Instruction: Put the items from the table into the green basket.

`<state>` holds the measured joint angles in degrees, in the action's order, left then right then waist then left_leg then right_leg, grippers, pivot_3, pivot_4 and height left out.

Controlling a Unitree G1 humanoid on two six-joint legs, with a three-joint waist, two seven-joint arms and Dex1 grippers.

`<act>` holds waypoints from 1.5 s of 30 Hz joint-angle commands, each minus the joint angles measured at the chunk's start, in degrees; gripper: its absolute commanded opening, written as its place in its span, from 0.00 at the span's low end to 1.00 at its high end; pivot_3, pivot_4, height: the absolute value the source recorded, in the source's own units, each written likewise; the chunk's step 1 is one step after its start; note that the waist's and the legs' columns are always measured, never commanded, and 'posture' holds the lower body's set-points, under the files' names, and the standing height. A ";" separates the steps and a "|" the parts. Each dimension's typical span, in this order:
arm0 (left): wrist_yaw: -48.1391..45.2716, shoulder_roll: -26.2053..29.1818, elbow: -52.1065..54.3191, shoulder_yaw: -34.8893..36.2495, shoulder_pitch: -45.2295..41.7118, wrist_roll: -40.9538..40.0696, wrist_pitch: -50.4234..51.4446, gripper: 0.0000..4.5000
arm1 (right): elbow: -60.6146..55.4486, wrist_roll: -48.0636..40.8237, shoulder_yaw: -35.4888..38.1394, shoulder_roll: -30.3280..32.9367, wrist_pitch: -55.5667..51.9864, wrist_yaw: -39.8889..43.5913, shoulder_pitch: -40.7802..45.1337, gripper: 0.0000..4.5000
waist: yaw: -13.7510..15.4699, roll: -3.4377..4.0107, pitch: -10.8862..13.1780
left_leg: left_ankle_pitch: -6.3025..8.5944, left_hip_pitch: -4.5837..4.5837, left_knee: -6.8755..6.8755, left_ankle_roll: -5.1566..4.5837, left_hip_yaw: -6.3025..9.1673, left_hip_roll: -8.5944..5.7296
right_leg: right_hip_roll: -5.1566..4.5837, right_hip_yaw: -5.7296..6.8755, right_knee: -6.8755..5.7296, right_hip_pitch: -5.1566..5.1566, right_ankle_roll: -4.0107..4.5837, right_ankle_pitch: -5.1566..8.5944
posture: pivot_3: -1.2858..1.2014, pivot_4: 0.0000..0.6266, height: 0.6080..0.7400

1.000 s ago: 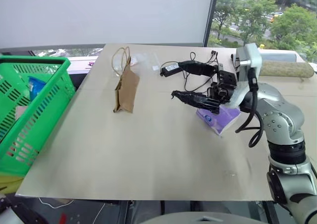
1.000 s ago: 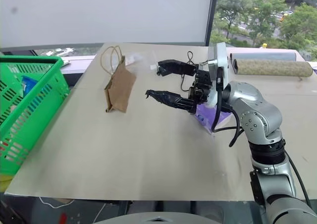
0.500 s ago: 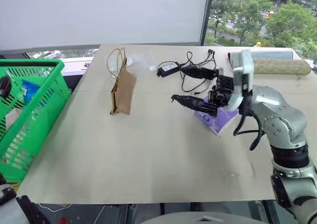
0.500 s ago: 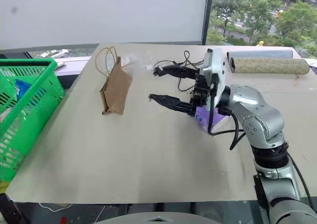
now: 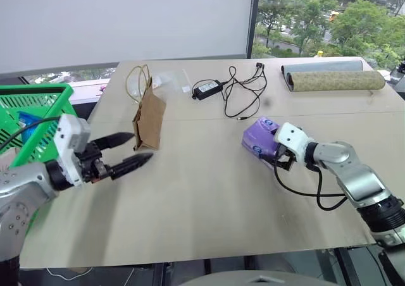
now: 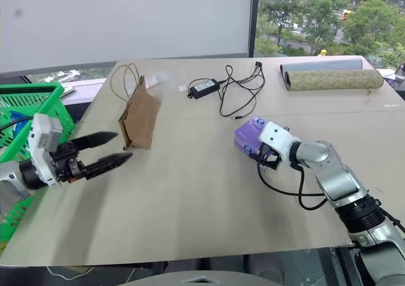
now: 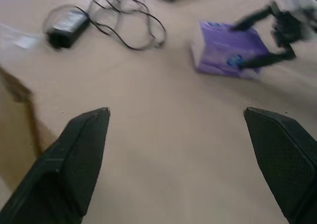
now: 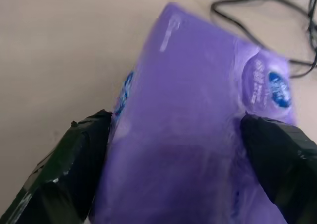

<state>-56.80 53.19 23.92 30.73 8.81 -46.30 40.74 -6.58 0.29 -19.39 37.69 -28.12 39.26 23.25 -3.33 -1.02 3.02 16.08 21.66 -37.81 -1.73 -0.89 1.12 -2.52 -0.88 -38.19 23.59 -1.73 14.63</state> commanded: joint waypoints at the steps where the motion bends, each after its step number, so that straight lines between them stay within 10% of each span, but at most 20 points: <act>1: -0.59 0.99 1.94 0.18 -0.09 0.66 -0.99 0.99 | 1.80 5.97 -0.61 0.07 -5.63 -3.66 2.04 1.00 | 0.19 0.04 -0.01 | 0.00 0.00 -0.05 0.00 -0.03 0.00 | 0.25 -0.02 0.00 0.00 -0.01 0.00 | 0.51 0.04 1.00; 12: 1.97 -1.03 2.85 -1.78 -2.24 0.93 -1.22 1.00 | 2.26 5.66 2.49 -3.35 -3.95 -4.31 3.08 0.07 | 0.95 -0.03 -0.08 | 0.02 0.00 -0.41 -0.02 -0.09 0.09 | 0.58 -0.07 0.00 -0.16 -0.03 -0.01 | 0.51 0.04 1.00; 19: 9.45 -8.87 2.82 -9.28 -9.15 0.36 -0.26 1.00 | -4.44 -9.84 12.22 -13.61 -11.34 -0.50 7.69 0.05 | 0.82 0.08 0.00 | 0.02 0.01 -0.42 -0.02 -0.15 0.12 | 0.68 -0.23 -0.05 -0.12 -0.04 -0.02 | 0.50 0.05 1.00; 29: 15.53 -20.98 -1.01 -9.71 -21.48 -13.24 2.63 1.00 | -12.01 -64.31 39.51 -33.35 -46.33 -9.44 15.37 0.05 | 1.03 0.09 -0.03 | 0.02 0.16 -0.44 -0.02 0.10 0.13 | 0.52 -0.14 -0.14 -0.07 -0.04 -0.02 | 0.49 0.05 1.00; 40: 20.03 -26.24 -0.92 -11.76 -28.86 -30.11 5.11 1.00 | -11.99 -94.50 33.49 -29.85 -43.68 -24.05 12.07 0.05 | -0.79 0.15 -0.06 | 0.02 0.12 -0.49 -0.03 0.01 0.06 | 0.65 -0.25 -0.20 -0.08 -0.05 -0.02 | 0.49 0.04 1.00; 45: 18.81 -25.68 -0.11 -11.54 -28.15 -34.30 5.48 0.62 | -11.73 -95.84 30.27 -27.47 -39.39 -26.83 11.23 0.05 | -1.81 0.16 -0.07 | 0.02 0.09 -0.50 -0.03 -0.02 0.06 | 0.79 -0.37 -0.21 -0.07 -0.05 -0.01 | 0.49 0.03 1.00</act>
<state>-37.35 27.12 21.75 19.88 -18.53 -78.39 45.92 -16.53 -94.26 13.68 10.07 -68.03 13.04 34.25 -5.13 -0.87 2.95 16.10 21.75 -38.32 -1.76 -0.91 1.19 -1.72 -1.25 -38.39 23.52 -1.79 14.62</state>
